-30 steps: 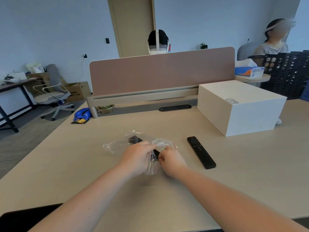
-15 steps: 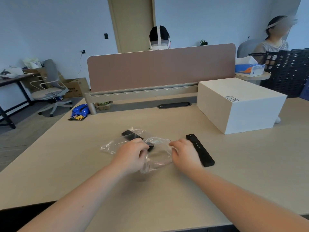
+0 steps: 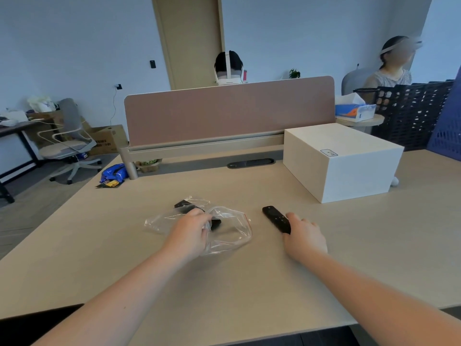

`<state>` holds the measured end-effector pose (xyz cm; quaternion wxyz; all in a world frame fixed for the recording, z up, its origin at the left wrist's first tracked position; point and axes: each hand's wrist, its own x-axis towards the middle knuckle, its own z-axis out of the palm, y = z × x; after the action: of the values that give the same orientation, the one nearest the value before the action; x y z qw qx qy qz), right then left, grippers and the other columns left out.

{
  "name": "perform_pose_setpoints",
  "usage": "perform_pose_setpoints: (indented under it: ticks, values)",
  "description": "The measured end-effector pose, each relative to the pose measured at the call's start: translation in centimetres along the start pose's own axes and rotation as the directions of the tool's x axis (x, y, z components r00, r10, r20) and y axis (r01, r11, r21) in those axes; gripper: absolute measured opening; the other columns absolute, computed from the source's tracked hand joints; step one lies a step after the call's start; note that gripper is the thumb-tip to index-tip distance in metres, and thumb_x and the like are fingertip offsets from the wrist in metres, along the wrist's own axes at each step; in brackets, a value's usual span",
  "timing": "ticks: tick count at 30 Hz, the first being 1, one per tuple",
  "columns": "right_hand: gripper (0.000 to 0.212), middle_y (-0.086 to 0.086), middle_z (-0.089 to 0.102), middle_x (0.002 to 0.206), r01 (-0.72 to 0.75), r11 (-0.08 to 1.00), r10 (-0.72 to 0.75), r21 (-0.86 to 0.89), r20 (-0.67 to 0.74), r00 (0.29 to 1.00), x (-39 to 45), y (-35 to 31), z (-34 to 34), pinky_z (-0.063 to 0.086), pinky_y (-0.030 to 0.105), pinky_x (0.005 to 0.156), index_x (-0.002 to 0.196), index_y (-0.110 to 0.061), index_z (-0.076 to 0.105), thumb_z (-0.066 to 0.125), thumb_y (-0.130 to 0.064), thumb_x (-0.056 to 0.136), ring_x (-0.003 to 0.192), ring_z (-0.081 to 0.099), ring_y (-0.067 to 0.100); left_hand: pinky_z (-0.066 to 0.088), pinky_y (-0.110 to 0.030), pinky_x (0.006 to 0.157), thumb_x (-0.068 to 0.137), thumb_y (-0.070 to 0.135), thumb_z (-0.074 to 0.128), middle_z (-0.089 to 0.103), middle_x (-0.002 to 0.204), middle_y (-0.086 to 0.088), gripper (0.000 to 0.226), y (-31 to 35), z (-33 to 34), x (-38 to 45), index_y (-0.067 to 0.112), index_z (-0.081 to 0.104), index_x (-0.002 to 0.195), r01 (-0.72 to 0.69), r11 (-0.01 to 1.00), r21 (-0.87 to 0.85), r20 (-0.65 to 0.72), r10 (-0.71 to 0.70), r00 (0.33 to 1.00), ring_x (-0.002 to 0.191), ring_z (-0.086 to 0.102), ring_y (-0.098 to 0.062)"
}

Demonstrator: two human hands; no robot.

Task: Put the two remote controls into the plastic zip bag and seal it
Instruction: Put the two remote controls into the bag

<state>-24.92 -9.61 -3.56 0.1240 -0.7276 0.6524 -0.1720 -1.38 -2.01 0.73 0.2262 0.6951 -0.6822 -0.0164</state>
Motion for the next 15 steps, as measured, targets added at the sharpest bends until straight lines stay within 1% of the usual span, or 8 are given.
perform_pose_setpoints:
  ticks: [3, 5, 7, 10, 12, 15]
  values:
    - [0.039, 0.011, 0.063, 0.113, 0.092, 0.975, -0.078, 0.203, -0.077, 0.994, -0.9, -0.7, -1.0, 0.042, 0.034, 0.076, 0.13, -0.018, 0.044, 0.048, -0.017, 0.091, 0.105, 0.049, 0.033, 0.038, -0.024, 0.077, 0.082, 0.001, 0.05, 0.058, 0.118, -0.007, 0.038, 0.3, -0.2, -0.2, 0.011, 0.057, 0.118, 0.001, 1.0, -0.007, -0.039, -0.001, 0.999, 0.103, 0.057, -0.027]
    - [0.036, 0.008, 0.067, 0.106, 0.173, 0.919, -0.135, 0.353, -0.13, 0.982, -2.0, -1.7, -2.0, 0.048, 0.035, 0.077, 0.125, -0.019, 0.05, 0.053, -0.019, 0.089, 0.098, 0.055, 0.03, 0.042, -0.027, 0.08, 0.082, 0.001, 0.05, 0.058, 0.119, -0.008, 0.037, 0.4, -0.3, -0.3, 0.011, 0.058, 0.118, -0.003, 1.0, -0.015, -0.058, 0.002, 0.998, 0.103, 0.057, -0.029]
    - [0.029, 0.002, 0.069, 0.097, 0.233, 0.869, -0.199, 0.437, -0.122, 0.972, -3.2, -2.8, -2.9, 0.052, 0.035, 0.074, 0.116, -0.022, 0.055, 0.058, -0.021, 0.087, 0.089, 0.061, 0.024, 0.045, -0.031, 0.084, 0.083, 0.001, 0.05, 0.057, 0.121, -0.008, 0.038, 0.4, -0.4, -0.3, 0.01, 0.056, 0.119, -0.005, 1.0, -0.005, -0.066, 0.005, 0.998, 0.106, 0.056, -0.029]
    - [0.019, -0.003, 0.069, 0.092, 0.29, 0.851, -0.293, 0.437, -0.063, 0.954, -4.4, -3.8, -3.4, 0.053, 0.032, 0.073, 0.103, -0.024, 0.06, 0.059, -0.022, 0.084, 0.082, 0.063, 0.021, 0.045, -0.033, 0.087, 0.083, 0.002, 0.05, 0.055, 0.125, -0.006, 0.04, 0.3, -0.5, -0.4, 0.011, 0.053, 0.122, 0.012, 1.0, 0.012, -0.064, -0.012, 0.998, 0.111, 0.054, -0.028]
    - [0.019, -0.001, 0.07, 0.093, 0.306, 0.867, -0.329, 0.395, -0.008, 0.944, -4.7, -4.2, -3.2, 0.052, 0.031, 0.072, 0.101, -0.025, 0.062, 0.059, -0.023, 0.083, 0.081, 0.063, 0.023, 0.046, -0.034, 0.086, 0.084, 0.002, 0.048, 0.054, 0.126, -0.005, 0.041, 0.3, -0.6, -0.6, 0.012, 0.052, 0.124, 0.02, 1.0, 0.015, -0.06, -0.019, 0.998, 0.112, 0.053, -0.028]
    - [0.02, 0.002, 0.07, 0.097, 0.289, 0.893, -0.33, 0.345, 0.067, 0.941, -4.6, -4.8, -2.1, 0.051, 0.029, 0.071, 0.102, -0.025, 0.063, 0.059, -0.025, 0.082, 0.081, 0.062, 0.024, 0.049, -0.037, 0.085, 0.084, 0.002, 0.047, 0.054, 0.125, -0.003, 0.042, 0.1, -0.7, -0.9, 0.013, 0.052, 0.124, 0.007, 1.0, 0.004, -0.059, -0.007, 0.998, 0.112, 0.054, -0.028]
